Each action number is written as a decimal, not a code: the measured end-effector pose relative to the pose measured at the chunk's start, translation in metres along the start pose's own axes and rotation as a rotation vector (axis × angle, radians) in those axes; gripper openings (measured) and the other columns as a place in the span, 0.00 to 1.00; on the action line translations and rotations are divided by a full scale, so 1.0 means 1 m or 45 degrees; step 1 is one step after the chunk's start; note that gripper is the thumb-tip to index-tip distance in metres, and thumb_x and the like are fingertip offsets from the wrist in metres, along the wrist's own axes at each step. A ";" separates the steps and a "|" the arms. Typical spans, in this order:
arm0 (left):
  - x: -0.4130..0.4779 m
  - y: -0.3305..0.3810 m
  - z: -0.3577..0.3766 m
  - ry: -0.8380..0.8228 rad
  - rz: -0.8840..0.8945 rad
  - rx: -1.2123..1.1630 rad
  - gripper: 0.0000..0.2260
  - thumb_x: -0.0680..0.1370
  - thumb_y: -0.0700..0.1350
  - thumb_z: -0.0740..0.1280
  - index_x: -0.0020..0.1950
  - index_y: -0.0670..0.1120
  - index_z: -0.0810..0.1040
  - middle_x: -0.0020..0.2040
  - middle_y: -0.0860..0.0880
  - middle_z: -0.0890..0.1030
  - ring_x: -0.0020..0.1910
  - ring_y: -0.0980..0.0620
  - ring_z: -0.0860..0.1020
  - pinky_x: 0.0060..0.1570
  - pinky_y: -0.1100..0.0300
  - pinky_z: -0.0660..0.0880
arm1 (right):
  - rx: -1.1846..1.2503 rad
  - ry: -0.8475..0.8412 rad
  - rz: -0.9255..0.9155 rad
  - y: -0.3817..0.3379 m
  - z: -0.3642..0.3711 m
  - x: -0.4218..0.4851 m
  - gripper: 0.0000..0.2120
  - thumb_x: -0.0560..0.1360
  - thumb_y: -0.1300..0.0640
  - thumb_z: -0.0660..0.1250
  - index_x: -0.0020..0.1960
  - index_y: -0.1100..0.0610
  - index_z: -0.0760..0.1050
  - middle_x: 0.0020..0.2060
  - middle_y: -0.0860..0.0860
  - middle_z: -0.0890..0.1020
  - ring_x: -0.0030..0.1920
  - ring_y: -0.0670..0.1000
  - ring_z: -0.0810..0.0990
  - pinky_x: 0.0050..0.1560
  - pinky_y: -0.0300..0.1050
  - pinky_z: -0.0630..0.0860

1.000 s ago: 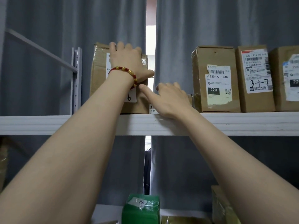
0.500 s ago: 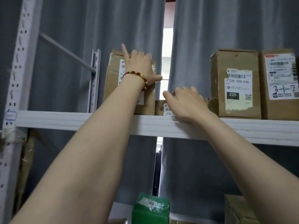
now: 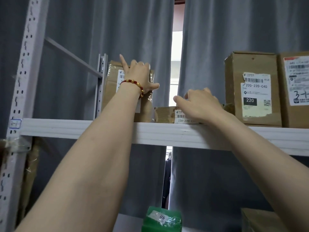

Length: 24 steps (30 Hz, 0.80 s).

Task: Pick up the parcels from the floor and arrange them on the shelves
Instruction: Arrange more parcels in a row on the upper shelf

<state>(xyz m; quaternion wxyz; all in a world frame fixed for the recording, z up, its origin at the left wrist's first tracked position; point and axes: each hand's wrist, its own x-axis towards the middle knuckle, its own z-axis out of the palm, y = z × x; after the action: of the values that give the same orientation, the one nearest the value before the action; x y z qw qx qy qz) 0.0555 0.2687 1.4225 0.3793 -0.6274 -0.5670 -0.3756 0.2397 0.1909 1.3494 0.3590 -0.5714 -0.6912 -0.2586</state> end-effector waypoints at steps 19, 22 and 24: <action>0.011 0.005 0.042 0.105 0.019 -0.109 0.24 0.78 0.60 0.63 0.64 0.42 0.70 0.62 0.41 0.74 0.66 0.41 0.70 0.71 0.30 0.45 | -0.126 -0.539 0.113 -0.002 0.004 0.053 0.12 0.69 0.46 0.69 0.46 0.54 0.76 0.49 0.51 0.78 0.49 0.57 0.80 0.49 0.48 0.78; 0.011 0.003 0.045 0.205 -0.029 -0.083 0.18 0.79 0.51 0.63 0.62 0.40 0.71 0.60 0.40 0.75 0.64 0.40 0.70 0.71 0.29 0.46 | -0.137 -0.594 0.124 -0.003 0.002 0.051 0.11 0.67 0.47 0.71 0.42 0.53 0.74 0.44 0.52 0.79 0.43 0.56 0.81 0.41 0.45 0.75; 0.011 0.002 0.047 0.217 -0.041 -0.086 0.16 0.79 0.49 0.63 0.61 0.39 0.71 0.59 0.39 0.75 0.64 0.39 0.69 0.71 0.29 0.47 | -0.137 -0.631 0.123 -0.003 0.004 0.052 0.13 0.67 0.46 0.71 0.42 0.52 0.72 0.43 0.52 0.79 0.42 0.54 0.79 0.41 0.46 0.74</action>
<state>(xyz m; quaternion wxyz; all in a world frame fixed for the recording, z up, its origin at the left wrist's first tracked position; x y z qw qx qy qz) 0.0606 0.3156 1.4122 0.3987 -0.5965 -0.5297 -0.4524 0.2311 0.2245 1.3887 0.1597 -0.6680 -0.7152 -0.1296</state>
